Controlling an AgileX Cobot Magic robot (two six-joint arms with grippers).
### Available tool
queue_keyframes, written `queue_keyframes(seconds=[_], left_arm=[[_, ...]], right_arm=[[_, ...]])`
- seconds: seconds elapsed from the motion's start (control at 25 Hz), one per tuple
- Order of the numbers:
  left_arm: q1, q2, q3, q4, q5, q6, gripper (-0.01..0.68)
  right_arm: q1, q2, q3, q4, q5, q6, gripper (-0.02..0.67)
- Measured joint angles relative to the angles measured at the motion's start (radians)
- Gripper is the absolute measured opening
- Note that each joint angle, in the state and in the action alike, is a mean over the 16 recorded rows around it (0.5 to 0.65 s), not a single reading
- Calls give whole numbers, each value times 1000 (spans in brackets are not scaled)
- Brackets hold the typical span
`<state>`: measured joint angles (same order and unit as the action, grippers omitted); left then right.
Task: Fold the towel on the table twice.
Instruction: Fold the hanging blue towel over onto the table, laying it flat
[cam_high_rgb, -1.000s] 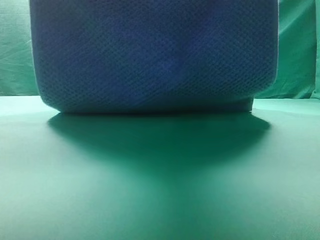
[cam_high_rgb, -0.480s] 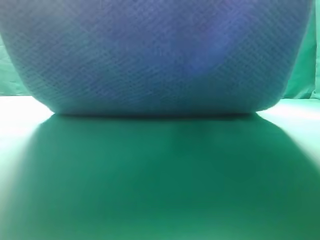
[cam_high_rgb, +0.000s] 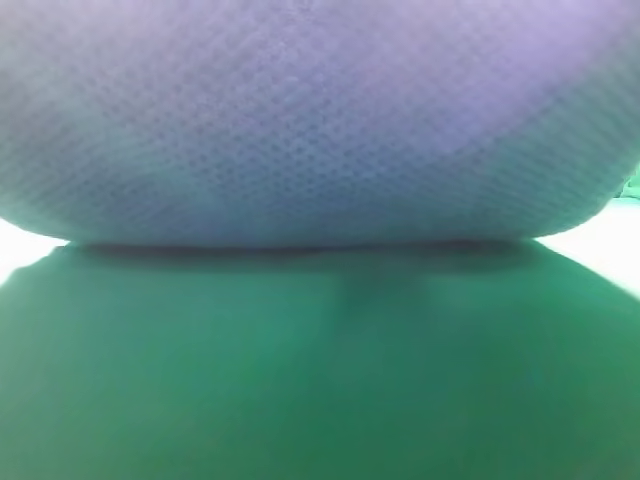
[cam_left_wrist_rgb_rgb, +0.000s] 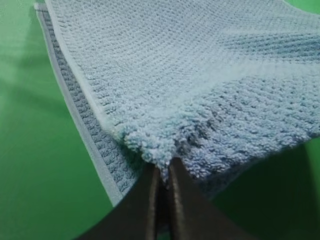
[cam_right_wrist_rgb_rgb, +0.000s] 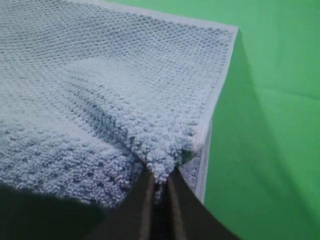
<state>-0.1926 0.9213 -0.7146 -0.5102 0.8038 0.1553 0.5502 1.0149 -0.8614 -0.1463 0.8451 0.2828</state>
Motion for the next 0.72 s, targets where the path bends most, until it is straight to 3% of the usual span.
queue_keyframes(seconds=[0.4, 0.72], left_arm=[[0, -75, 125, -51, -1, 1, 0], [0, 57, 111, -55, -100, 13, 0]], right_arm=[[22, -112, 102, 4, 17, 67, 0], [10, -21, 105, -55, -54, 107, 0]])
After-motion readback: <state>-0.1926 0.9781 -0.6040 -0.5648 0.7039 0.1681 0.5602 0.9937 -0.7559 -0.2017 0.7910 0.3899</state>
